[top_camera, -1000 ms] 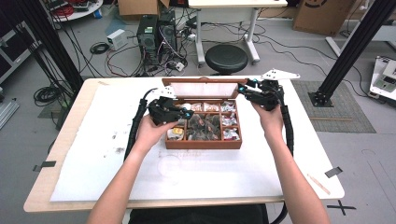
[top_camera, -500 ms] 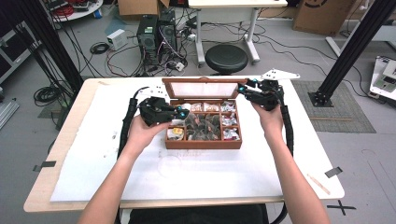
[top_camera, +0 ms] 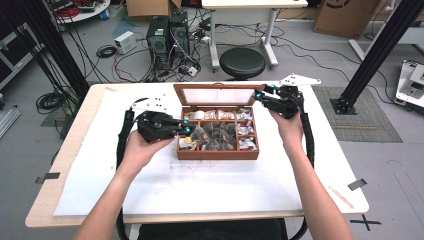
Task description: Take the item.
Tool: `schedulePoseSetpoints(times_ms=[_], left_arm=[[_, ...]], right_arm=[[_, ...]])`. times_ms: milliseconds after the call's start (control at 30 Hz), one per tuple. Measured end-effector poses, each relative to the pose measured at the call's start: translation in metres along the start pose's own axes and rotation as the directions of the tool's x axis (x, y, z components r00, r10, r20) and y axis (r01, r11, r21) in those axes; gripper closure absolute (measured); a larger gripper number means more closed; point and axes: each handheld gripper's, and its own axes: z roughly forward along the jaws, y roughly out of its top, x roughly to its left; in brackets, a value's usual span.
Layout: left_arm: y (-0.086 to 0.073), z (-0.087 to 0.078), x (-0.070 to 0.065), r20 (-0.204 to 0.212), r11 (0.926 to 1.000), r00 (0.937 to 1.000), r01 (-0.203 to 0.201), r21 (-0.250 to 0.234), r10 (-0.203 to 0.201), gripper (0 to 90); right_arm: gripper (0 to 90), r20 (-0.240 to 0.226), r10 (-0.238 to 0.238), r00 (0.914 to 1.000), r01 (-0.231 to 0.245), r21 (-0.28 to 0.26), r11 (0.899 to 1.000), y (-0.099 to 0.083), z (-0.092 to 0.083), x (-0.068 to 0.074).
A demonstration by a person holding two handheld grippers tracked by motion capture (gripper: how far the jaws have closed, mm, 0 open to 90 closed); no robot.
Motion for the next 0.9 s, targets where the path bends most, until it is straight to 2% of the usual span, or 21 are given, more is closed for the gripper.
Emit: schedulePoseSetpoints(times_ms=[133, 433, 600, 900], left_arm=[[-0.001, -0.008, -0.009, 0.012, 0.9999, 0.9998, -0.016, -0.006, 0.016, 89.1], [-0.009, -0.023, -0.019, 0.036, 0.9996, 0.9991, -0.021, -0.017, 0.021, 89.1], [-0.013, -0.028, -0.023, 0.045, 0.9995, 0.9987, -0.021, -0.024, 0.022, 89.1], [-0.024, -0.034, -0.033, 0.087, 0.9991, 0.9958, -0.027, -0.032, 0.03, 89.1]], right_arm=[[59.6, 0.001, 0.0, 1.0, 0.0, 0.0, 1.0, 0.0, 0.0, 0.0], [59.4, 0.004, 0.0, 1.0, 0.0, -0.001, 1.0, 0.0, 0.0, 0.0], [59.2, 0.004, -0.004, 1.0, 0.004, -0.002, 1.0, 0.0, 0.001, 0.0], [59.2, 0.004, -0.005, 1.0, 0.005, -0.001, 1.0, 0.0, 0.001, 0.0]])
